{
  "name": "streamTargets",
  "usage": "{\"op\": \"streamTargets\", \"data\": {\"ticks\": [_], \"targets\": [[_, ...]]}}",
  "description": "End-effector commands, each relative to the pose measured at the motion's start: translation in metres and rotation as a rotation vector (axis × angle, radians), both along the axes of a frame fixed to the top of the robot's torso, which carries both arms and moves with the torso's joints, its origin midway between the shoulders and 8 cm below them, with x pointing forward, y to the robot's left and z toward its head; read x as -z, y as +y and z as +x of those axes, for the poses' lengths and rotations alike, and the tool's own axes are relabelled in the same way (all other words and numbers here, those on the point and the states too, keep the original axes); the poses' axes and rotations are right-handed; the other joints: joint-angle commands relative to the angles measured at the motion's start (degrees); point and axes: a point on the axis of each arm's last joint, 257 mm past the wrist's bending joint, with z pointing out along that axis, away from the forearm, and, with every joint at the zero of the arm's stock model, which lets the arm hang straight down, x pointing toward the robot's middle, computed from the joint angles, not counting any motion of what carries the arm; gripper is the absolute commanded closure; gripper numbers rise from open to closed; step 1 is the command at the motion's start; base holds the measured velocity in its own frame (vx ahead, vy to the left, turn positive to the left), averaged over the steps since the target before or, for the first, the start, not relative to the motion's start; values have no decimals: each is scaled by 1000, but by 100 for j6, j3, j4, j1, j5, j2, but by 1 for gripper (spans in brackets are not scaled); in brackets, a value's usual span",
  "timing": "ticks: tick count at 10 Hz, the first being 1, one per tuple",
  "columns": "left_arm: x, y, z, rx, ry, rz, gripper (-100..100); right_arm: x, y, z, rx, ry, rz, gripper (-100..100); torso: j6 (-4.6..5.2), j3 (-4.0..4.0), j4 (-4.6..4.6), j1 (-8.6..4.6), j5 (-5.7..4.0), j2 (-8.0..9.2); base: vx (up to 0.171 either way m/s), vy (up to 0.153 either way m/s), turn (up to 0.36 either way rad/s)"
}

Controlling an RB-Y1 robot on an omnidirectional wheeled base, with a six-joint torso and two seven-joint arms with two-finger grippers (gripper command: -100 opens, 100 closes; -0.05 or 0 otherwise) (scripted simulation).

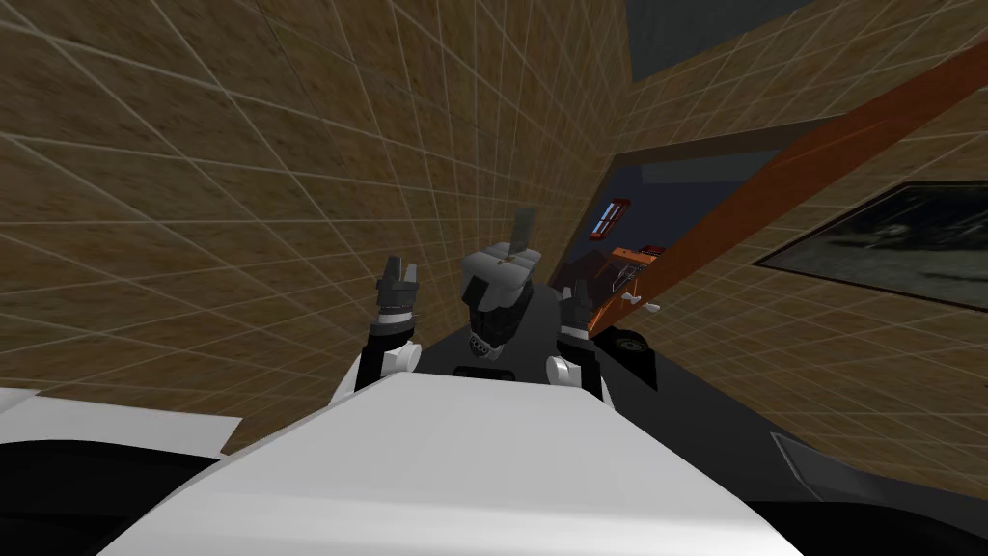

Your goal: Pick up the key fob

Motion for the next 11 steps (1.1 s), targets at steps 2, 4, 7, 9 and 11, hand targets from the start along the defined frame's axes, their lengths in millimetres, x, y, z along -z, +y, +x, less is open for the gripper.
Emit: {"op": "streamTargets", "data": {"ticks": [2, 4, 7, 9, 11], "targets": [[0, 0, 0, 0, 0, 0, 0, 5, 17, 2, -48, 19, -67, -100, -1, 4, 1, -4, -1, 8, -46, -17, 71], [0, 0, 0, 0, 0, 0, 0, 10, 27, 3, -80, 33, -115, -100, -1, 18, 7, -11, -2, 31, -81, -21, 54], [0, 0, 0, 0, 0, 0, 0, 24, 48, 4, -140, 64, -196, -100, 0, 14, 6, -6, -2, 24, -64, -12, 58], [0, 0, 0, 0, 0, 0, 0, 34, 60, 2, -175, 84, -244, -100, 0, 12, 5, -6, -1, 20, -55, -15, 73], [0, 0, 0, 0, 0, 0, 0, 46, 71, 0, -212, 107, -298, -100, 1, 13, 5, -9, -2, 22, -62, -7, 71]]}}
